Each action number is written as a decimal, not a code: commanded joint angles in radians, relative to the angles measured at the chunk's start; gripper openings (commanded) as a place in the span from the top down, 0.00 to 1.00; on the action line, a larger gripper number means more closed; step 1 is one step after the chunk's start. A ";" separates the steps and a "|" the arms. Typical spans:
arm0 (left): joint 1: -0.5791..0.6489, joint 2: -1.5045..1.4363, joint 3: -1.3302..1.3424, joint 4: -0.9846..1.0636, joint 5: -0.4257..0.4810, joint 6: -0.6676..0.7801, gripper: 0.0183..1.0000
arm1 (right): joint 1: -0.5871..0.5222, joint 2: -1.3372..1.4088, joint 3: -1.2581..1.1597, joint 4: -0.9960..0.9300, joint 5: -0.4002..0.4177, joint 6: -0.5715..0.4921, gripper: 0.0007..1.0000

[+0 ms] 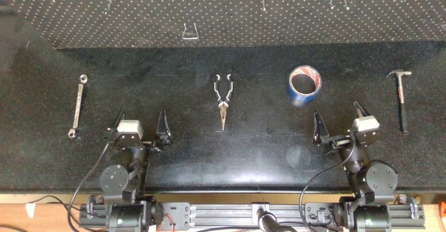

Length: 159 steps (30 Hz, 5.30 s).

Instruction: Place Tools Onto Pegboard

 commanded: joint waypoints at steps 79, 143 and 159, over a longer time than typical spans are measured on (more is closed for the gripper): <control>-0.003 -0.007 -0.002 -0.007 -0.011 0.006 0.00 | -0.001 -0.011 -0.002 -0.006 0.009 0.011 0.01; 0.644 1.924 1.441 -0.859 0.015 0.762 0.00 | -0.001 -0.011 -0.002 -0.006 0.009 0.011 0.01; 0.623 2.040 1.442 -0.859 -0.049 0.731 0.00 | -0.001 -0.011 -0.002 -0.006 0.009 0.011 0.01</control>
